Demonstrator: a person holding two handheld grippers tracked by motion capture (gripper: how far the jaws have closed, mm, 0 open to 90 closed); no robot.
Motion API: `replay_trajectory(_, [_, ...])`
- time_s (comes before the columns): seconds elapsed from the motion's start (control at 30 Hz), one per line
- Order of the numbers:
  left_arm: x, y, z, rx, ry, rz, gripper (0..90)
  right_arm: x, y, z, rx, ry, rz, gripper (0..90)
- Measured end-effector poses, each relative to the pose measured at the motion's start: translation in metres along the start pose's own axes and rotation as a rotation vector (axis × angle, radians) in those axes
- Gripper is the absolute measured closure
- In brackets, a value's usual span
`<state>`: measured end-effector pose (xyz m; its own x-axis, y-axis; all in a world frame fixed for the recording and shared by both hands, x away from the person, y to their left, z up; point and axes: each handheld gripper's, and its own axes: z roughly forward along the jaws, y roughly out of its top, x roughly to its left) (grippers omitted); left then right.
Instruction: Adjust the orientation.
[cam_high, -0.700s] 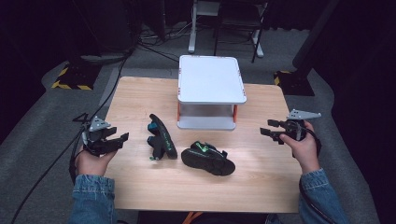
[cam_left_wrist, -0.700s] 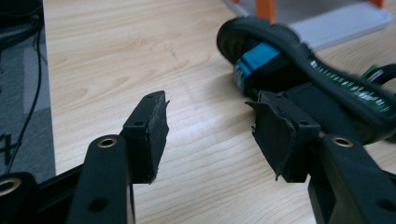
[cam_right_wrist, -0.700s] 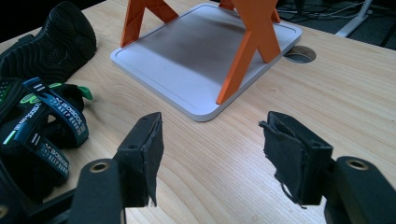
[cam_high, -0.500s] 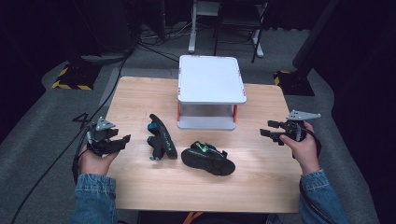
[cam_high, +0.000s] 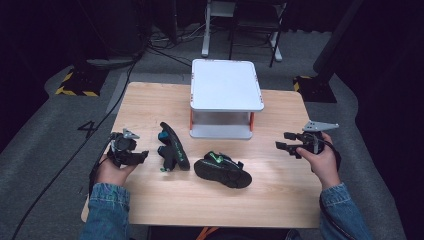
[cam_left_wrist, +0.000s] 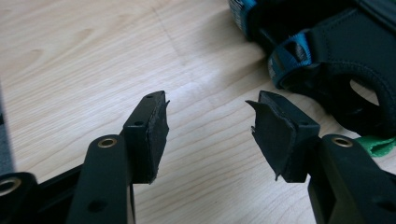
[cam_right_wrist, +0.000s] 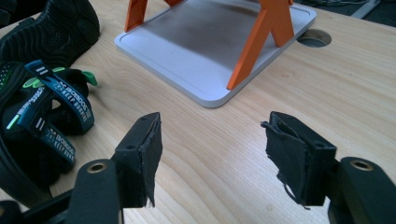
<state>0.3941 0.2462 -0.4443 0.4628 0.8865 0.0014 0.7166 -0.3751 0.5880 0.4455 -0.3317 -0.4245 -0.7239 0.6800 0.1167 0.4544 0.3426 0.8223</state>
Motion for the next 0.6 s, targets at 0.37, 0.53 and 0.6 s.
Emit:
replay_trajectory(0.37, [-0.022,0.006,0.032,0.097,-0.097,0.087,44.9,0.002,-0.004,-0.003,0.007,-0.004,0.006,36.5])
replay_trajectory(0.53, [-0.029,0.008,0.042,0.050,-0.101,0.100,46.6,0.002,-0.006,-0.004,0.010,-0.007,0.007,36.3])
replay_trajectory(0.6, [-0.031,0.009,0.045,0.036,-0.114,0.104,49.0,0.002,-0.006,-0.004,0.011,-0.012,0.009,36.3])
